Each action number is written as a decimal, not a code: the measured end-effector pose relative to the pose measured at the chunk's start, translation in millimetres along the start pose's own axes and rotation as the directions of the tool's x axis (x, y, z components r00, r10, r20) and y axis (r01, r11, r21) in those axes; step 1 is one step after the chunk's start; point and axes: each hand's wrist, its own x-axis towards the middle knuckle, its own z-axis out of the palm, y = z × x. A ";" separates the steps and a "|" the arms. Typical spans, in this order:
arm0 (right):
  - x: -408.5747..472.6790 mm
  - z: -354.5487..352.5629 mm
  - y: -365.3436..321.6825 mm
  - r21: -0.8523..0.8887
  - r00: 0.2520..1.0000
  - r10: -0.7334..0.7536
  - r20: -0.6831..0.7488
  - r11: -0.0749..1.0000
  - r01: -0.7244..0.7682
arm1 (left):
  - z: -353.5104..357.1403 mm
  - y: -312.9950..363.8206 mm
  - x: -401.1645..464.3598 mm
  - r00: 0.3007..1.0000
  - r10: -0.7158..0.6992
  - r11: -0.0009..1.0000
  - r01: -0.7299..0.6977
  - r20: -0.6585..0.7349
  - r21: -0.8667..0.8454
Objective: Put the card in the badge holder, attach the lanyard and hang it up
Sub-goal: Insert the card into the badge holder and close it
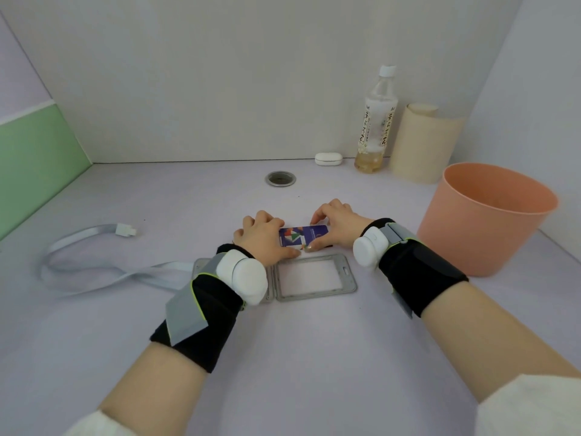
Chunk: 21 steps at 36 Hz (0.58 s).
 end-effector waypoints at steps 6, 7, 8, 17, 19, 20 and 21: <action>-0.2 0.9 -0.4 0.051 1.000 -0.009 -0.011 0.999 0.010 | -0.2 0.4 4.7 1.000 -0.002 0.999 0.002 -0.003 -0.041; -0.2 1.4 -0.3 0.065 1.000 -0.010 -0.009 0.998 0.011 | 0.0 -0.3 5.3 1.000 0.000 0.999 0.000 -0.005 -0.047; 0.0 2.0 -0.4 0.082 1.000 -0.012 -0.001 0.997 0.012 | 0.2 -0.8 5.7 1.000 0.001 0.999 -0.001 -0.007 -0.051; -2.9 0.8 -3.5 0.208 0.999 -0.044 0.031 0.977 0.037 | -0.1 0.2 5.2 0.999 0.018 0.998 -0.020 -0.033 -0.058; -4.3 0.3 -5.1 0.213 0.998 -0.061 0.018 0.975 0.056 | -0.8 0.6 4.3 0.999 0.027 0.998 -0.029 -0.034 -0.048; -4.9 0.5 -6.0 0.219 0.998 -0.066 0.013 0.974 0.062 | -0.9 0.4 4.1 0.999 0.028 0.999 -0.030 -0.036 -0.043; -5.8 0.3 -6.3 0.227 0.998 -0.069 0.007 0.972 0.066 | -1.1 0.5 3.7 0.999 0.028 0.999 -0.030 -0.041 -0.040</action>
